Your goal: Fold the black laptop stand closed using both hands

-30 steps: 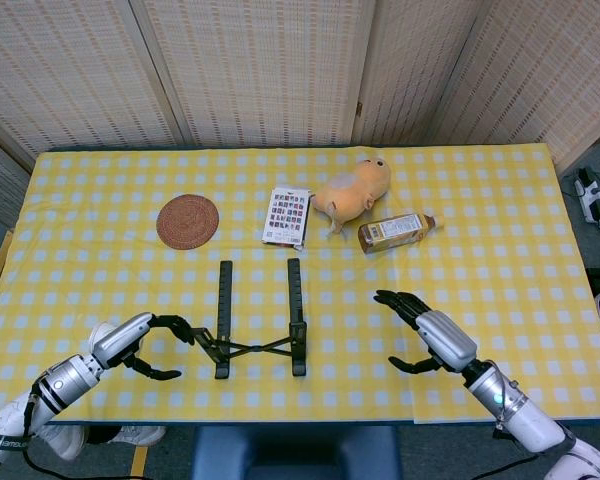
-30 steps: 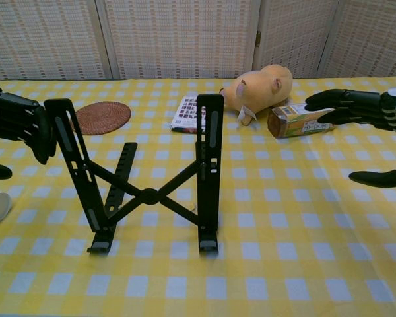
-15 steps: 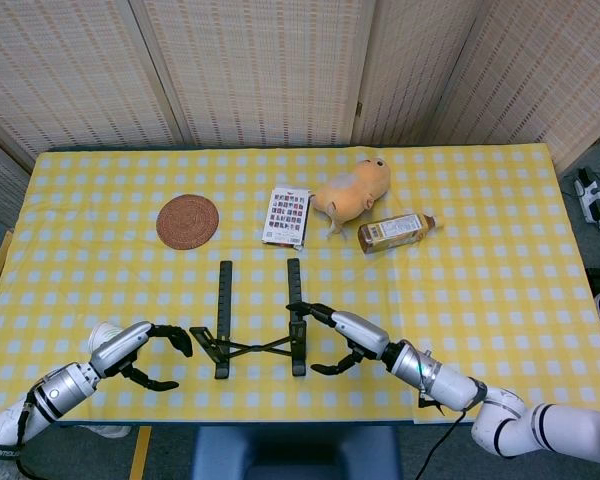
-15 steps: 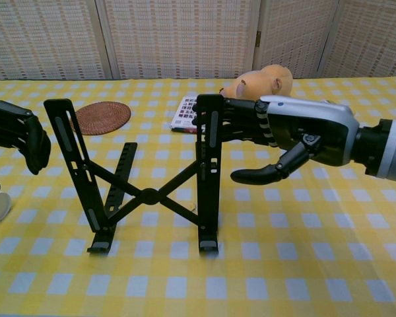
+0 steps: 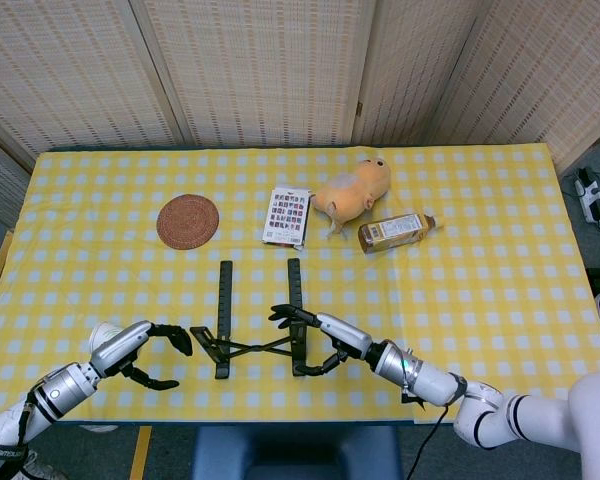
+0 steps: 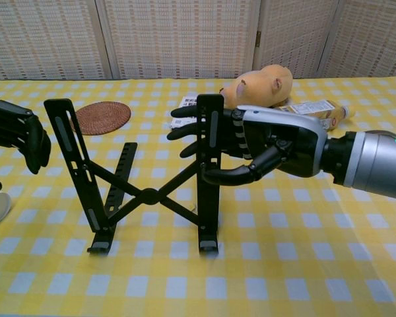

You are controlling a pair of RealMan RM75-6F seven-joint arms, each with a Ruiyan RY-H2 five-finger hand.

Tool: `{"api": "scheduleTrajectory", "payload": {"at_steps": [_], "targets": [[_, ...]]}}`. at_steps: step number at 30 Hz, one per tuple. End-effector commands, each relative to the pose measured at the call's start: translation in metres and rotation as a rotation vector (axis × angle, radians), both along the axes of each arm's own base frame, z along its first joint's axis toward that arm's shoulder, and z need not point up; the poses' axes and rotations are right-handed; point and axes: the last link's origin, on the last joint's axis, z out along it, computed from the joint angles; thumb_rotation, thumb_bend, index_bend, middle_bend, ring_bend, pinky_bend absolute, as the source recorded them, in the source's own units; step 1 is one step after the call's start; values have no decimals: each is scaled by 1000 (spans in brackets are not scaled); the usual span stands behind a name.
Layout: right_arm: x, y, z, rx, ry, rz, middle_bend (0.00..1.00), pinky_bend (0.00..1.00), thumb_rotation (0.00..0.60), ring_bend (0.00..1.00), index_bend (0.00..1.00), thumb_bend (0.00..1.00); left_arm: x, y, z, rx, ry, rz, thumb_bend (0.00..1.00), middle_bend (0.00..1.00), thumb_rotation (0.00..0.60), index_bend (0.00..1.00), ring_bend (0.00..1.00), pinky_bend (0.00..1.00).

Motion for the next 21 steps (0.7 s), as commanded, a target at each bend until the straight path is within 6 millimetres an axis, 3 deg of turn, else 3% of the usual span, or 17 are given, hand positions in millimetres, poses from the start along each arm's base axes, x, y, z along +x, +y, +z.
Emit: {"api": "scheduleTrajectory", "payload": {"at_steps": [1,11,21], "targets": [[-1,4,-5,37,-19,-7,159,26,600,187,0,335,0,0,0,2,1,-1,211,479,600,502,442,410],[-8,18,-7,107,-50,-19,166,44,600,194,0,335,0,0,-1,6,1,-2,212,479,600,502,442,410],[-14,20,-15,144,-53,-69,175,69,600,204,0,335,1,0,-2,6,3,0,212,479,600,502,442,410]]}}
